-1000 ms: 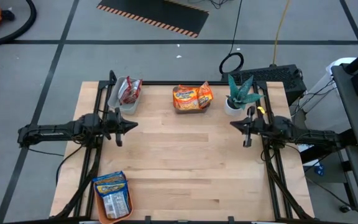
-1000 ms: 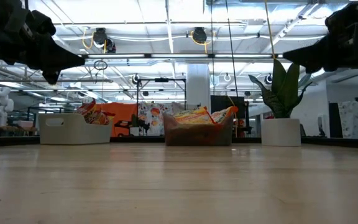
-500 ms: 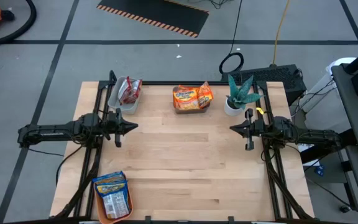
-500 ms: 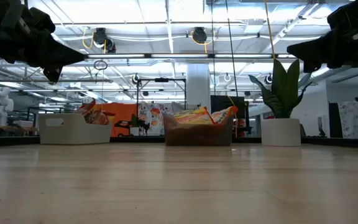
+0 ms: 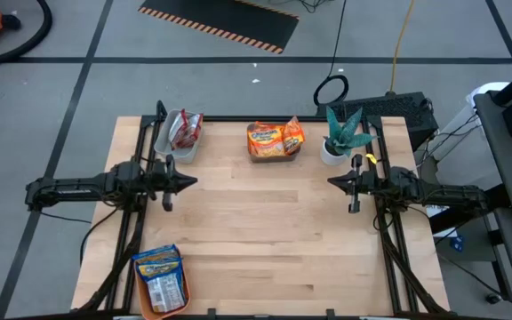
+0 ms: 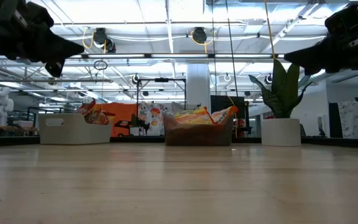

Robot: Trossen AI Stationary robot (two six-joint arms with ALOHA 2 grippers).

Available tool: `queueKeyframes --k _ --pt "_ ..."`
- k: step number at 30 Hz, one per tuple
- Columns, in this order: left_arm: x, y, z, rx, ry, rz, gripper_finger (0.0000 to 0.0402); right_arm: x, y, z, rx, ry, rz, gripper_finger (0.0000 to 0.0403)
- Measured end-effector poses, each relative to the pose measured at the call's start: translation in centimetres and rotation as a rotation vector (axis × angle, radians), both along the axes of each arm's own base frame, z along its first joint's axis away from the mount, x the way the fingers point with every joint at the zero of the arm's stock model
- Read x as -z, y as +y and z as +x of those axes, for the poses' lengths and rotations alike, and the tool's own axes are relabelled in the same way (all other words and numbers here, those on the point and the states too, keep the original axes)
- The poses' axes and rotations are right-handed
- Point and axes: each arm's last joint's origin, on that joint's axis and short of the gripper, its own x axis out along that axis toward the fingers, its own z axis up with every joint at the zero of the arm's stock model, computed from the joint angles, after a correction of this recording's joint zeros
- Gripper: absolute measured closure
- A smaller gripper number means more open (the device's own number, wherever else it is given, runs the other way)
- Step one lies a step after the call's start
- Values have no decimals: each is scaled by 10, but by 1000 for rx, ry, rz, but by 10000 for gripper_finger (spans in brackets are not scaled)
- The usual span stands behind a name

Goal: Sort Maruchan noodles
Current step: Return to Home Position

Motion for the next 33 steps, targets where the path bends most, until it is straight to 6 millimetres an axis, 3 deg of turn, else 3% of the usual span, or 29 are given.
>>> queueKeyframes --k 12,24,27,33 --pt "-9 -3 -14 60 -111 122 399 -2 0 0 -1 -21 8 403" --pt "4 -2 -16 38 -80 191 398 -2 0 0 -1 -17 9 403" --pt "20 -1 -11 9 -91 180 398 -2 0 0 -1 -20 9 403" --pt "21 0 -11 -27 -82 192 398 -2 0 0 -1 -18 9 403"
